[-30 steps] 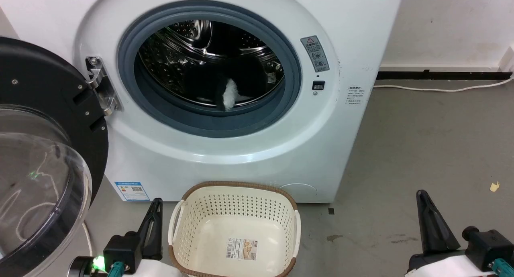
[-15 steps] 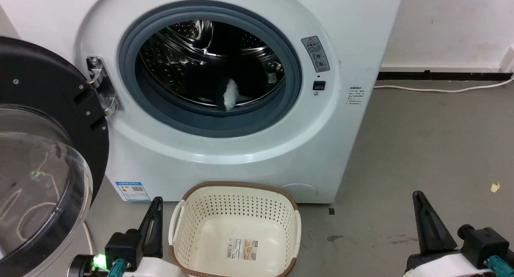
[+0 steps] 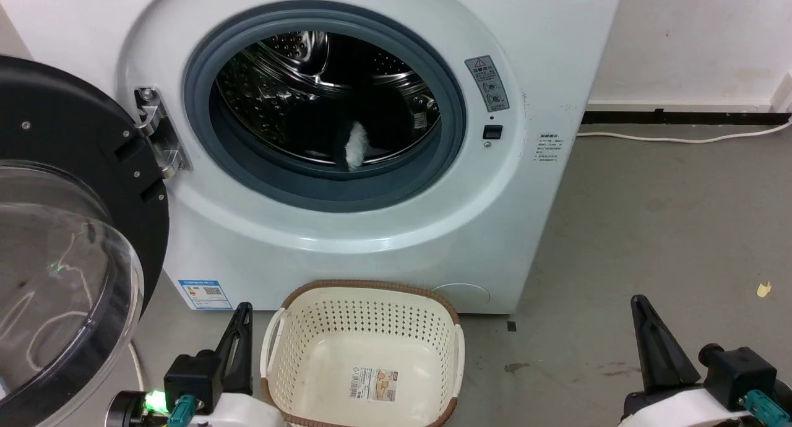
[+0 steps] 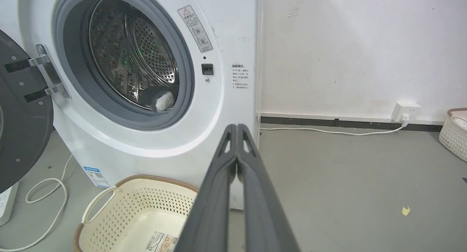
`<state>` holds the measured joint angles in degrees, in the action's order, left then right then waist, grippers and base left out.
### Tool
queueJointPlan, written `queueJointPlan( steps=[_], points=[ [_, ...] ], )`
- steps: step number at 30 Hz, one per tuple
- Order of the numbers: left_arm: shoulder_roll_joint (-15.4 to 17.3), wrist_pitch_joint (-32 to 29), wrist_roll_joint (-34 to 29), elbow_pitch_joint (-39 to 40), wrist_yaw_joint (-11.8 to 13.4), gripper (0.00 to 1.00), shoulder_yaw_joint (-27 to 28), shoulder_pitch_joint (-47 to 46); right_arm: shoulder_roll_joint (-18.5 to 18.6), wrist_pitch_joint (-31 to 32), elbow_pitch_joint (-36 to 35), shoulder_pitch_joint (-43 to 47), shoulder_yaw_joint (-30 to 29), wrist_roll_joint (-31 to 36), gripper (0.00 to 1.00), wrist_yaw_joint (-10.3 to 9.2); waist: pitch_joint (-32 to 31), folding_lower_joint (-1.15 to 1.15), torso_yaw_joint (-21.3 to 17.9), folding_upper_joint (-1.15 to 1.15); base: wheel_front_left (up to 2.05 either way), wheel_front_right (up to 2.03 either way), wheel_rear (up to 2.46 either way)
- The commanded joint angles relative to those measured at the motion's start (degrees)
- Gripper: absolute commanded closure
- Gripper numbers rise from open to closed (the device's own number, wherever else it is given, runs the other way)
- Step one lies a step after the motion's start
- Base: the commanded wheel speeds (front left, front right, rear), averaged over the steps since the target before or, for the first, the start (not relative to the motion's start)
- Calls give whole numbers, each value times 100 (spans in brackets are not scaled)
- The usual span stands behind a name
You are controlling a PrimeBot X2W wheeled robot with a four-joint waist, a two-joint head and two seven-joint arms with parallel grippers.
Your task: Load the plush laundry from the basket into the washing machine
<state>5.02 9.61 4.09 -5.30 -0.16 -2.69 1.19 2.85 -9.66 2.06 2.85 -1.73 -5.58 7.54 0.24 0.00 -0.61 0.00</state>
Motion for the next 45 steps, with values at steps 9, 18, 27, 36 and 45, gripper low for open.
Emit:
queueJointPlan(
  steps=[9, 18, 27, 36, 45],
  points=[
    [-36, -153, -95, 113, 7, 100, 58, -50, 1, 154, -57, -119, 27, 112, 100, -2, -4, 0, 9, 0, 0, 0, 0],
    [-59, -258, -136, 168, 8, 100, 86, -59, 1, 260, -76, -141, 46, 170, 100, -3, -6, 0, 16, 0, 0, 0, 0],
    [-82, -364, -177, 222, 9, 100, 113, -68, 1, 366, -96, -162, 65, 228, 100, -3, -9, 0, 23, 0, 0, 0, 0],
    [-103, -458, -213, 270, 10, 100, 138, -76, 2, 460, -113, -182, 82, 280, 100, -4, -11, 0, 29, 0, 0, 0, 0],
    [-126, -563, -254, 325, 11, 100, 165, -85, 2, 566, -132, -203, 101, 338, 100, -4, -14, 0, 35, 0, 0, 0, 0]
  ],
)
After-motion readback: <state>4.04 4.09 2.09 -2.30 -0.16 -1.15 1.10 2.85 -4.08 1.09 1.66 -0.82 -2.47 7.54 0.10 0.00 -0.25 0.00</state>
